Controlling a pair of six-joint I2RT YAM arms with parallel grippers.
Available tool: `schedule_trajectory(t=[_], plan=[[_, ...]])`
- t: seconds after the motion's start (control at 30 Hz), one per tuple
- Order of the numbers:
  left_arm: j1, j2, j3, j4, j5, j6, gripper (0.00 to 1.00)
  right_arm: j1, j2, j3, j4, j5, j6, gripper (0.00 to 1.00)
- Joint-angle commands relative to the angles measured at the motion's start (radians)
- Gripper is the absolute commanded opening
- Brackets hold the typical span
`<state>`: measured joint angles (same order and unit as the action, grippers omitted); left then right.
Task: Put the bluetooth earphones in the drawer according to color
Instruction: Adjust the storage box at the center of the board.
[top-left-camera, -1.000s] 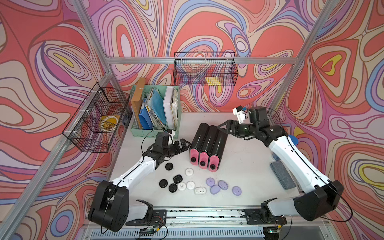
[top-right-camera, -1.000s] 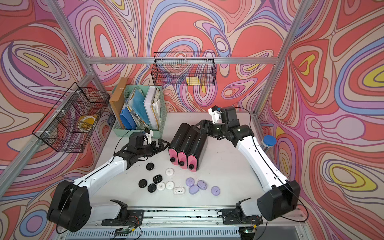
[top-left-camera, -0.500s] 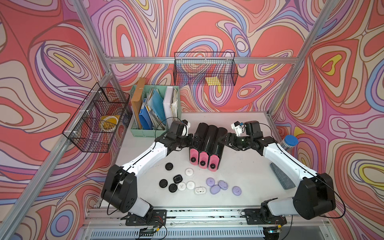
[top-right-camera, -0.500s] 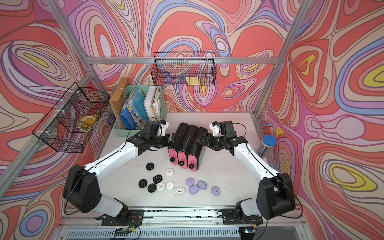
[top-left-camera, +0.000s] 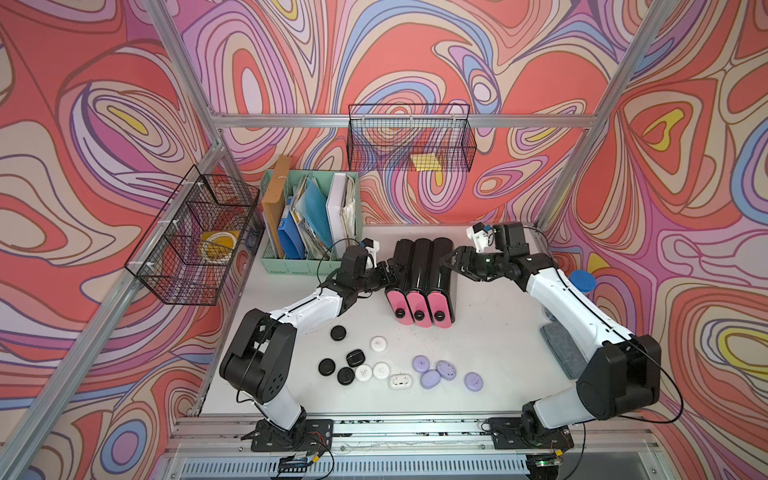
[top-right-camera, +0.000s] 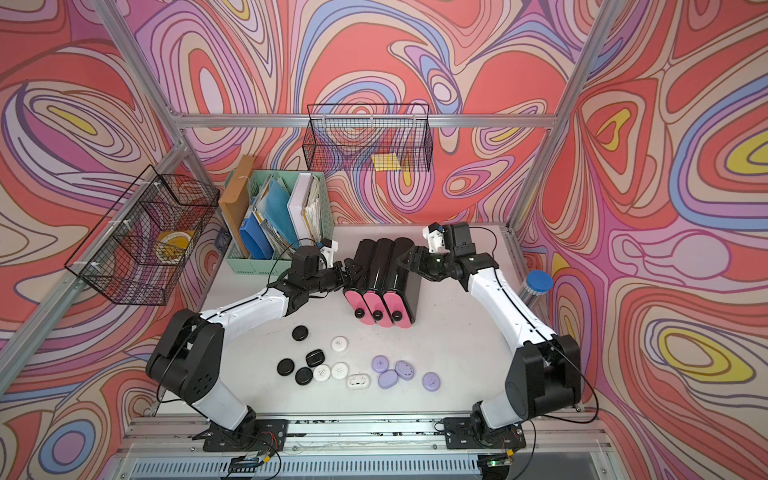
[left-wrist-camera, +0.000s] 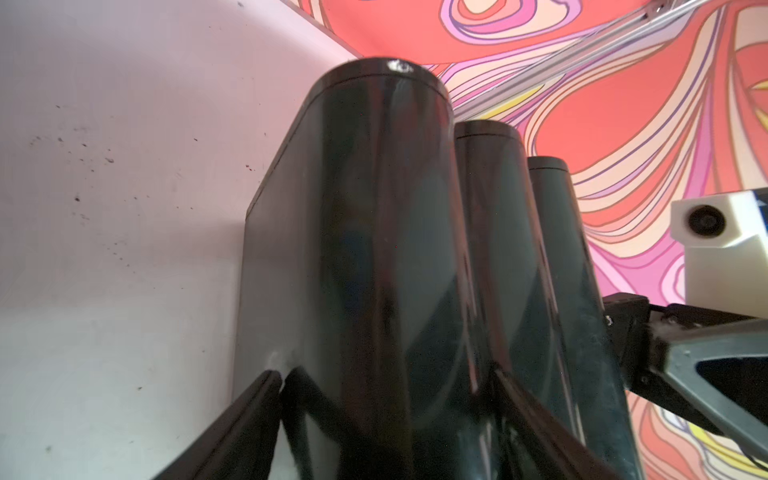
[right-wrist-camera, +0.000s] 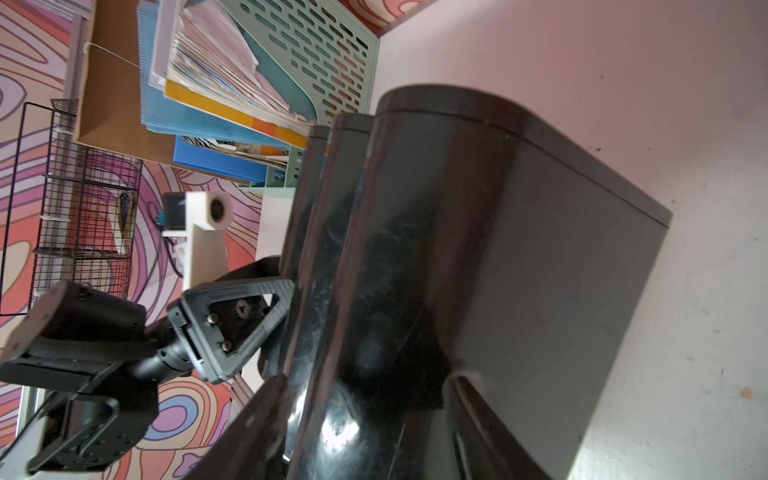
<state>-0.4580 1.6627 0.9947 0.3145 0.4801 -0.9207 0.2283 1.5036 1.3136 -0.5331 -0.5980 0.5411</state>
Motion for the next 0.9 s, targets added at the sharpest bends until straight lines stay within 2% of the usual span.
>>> schedule_trajectory(t=[0.0,0.13,0.27,0.4,0.57,0.7,0.87], plan=[[-0.086,0.061,-0.063,0.132,0.139,-0.152,0.77,0.036,0.028,0.061,0.025,-0.128,-0.019,0.60],[-0.078,0.080,-0.139,0.180,0.076,-0.162,0.77,0.036,0.063,0.056,0.021,-0.125,-0.029,0.60],[-0.037,0.108,-0.241,0.288,0.059,-0.181,0.77,0.047,0.078,0.046,0.036,-0.137,-0.023,0.61],[0.001,0.120,-0.292,0.304,0.053,-0.161,0.76,0.070,0.093,0.073,0.021,-0.134,-0.032,0.61],[0.051,0.070,-0.331,0.185,0.008,-0.082,0.78,0.104,0.120,0.106,0.001,-0.121,-0.039,0.61],[0.072,-0.020,-0.333,0.073,-0.021,-0.031,0.79,0.113,0.118,0.131,-0.025,-0.092,-0.049,0.62],[0.071,-0.148,-0.280,-0.114,-0.051,0.035,0.81,0.113,0.036,0.131,-0.086,0.006,-0.080,0.64]])
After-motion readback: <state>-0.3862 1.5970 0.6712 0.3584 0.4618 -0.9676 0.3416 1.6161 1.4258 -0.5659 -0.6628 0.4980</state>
